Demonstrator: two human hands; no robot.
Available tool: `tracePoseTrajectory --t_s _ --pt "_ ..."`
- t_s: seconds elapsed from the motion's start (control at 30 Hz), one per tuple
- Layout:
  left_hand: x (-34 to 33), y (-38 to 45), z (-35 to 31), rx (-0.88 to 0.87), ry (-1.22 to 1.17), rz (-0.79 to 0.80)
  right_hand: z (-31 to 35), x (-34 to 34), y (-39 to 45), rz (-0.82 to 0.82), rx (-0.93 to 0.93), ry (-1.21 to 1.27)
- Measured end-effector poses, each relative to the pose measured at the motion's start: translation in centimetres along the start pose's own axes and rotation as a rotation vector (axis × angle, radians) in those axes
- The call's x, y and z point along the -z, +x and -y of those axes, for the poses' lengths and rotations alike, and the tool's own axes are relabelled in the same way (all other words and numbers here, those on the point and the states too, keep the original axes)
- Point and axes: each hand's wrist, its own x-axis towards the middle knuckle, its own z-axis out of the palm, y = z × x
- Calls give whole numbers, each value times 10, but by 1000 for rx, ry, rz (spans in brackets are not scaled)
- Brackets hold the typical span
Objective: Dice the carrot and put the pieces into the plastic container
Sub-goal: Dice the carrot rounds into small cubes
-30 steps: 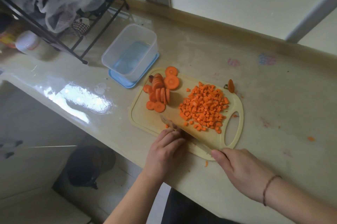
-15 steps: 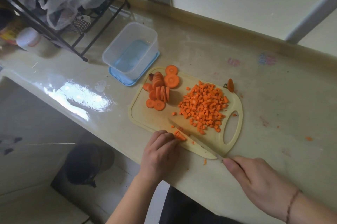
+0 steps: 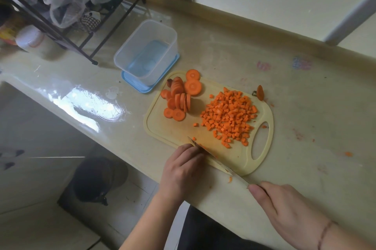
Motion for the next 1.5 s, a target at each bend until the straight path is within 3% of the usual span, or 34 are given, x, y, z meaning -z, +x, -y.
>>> tracePoseTrajectory --t_s 0.23,0.5,0.77,0.93,1.13,1.3,1.33,1.43,1.5 --pt "1 3 -3 17 -23 8 19 -10 16 -10 31 -123" --pt "4 10 -4 22 59 85 -3 15 36 -80 51 47" --pt "6 27 6 -43 52 163 -1 28 38 -147 83 25" --pt "-9 56 7 42 -19 157 -8 42 30 -255 67 -153" --pt "-11 73 0 173 -208 29 -10 64 28 -356 63 -419" --pt "11 83 -6 357 -173 -326 -22 64 34 -409 116 -542" --pt "14 93 -9 328 -192 -282 -23 63 36 -444 146 -564" --pt "16 122 -16 147 -116 109 -24 61 40 -512 230 -613" --pt "7 135 -17 109 -13 287 -22 60 42 -530 270 -630"
